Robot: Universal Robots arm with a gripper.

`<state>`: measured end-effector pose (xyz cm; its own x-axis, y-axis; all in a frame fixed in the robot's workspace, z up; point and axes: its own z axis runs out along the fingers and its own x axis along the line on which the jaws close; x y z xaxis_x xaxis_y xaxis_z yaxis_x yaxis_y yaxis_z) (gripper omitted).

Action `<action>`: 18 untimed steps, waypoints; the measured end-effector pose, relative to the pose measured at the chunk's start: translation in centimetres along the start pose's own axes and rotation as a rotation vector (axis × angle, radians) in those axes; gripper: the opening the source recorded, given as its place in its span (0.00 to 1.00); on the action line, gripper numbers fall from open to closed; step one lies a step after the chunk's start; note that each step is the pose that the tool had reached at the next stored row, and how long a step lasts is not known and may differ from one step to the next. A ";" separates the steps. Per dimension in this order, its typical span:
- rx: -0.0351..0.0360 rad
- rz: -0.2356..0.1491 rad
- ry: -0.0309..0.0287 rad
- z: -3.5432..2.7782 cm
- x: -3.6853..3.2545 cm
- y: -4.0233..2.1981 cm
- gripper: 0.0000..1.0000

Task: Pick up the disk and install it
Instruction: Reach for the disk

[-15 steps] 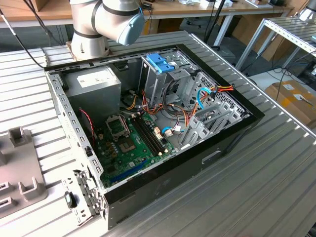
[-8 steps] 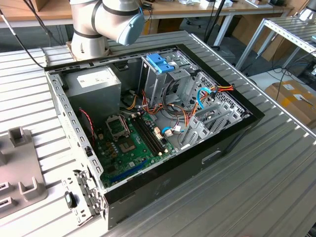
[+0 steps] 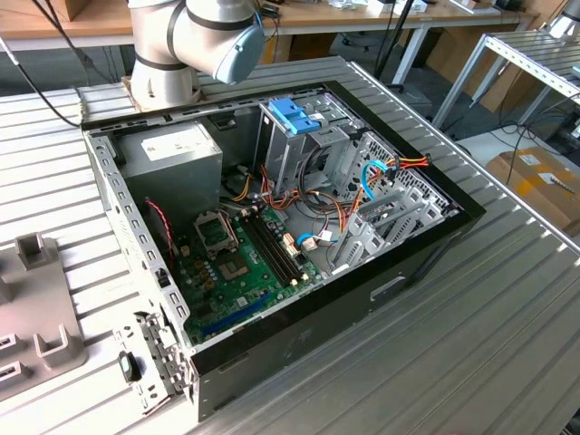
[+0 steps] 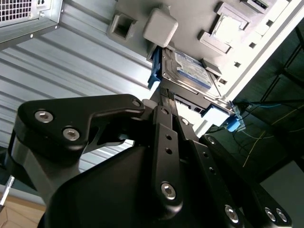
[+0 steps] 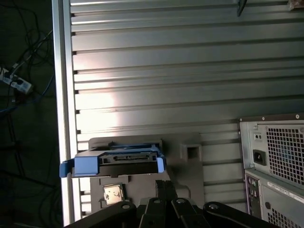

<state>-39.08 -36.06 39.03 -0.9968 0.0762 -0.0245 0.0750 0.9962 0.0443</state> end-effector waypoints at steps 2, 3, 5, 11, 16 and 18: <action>0.0000 0.000 0.0000 0.00 0.21 -0.02 0.11; 0.0000 0.000 0.0000 0.00 0.22 -0.02 0.11; 0.0001 0.000 0.0001 -0.01 0.31 -0.02 0.11; -0.0001 0.000 -0.0001 0.02 2.26 -0.17 0.11; -0.0001 0.000 -0.0001 0.05 3.82 -0.29 0.11; 0.0001 0.000 0.0000 0.04 4.27 -0.33 0.11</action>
<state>-43.36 -36.05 38.88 -0.9968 0.0762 -0.0244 0.0751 0.9962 0.0442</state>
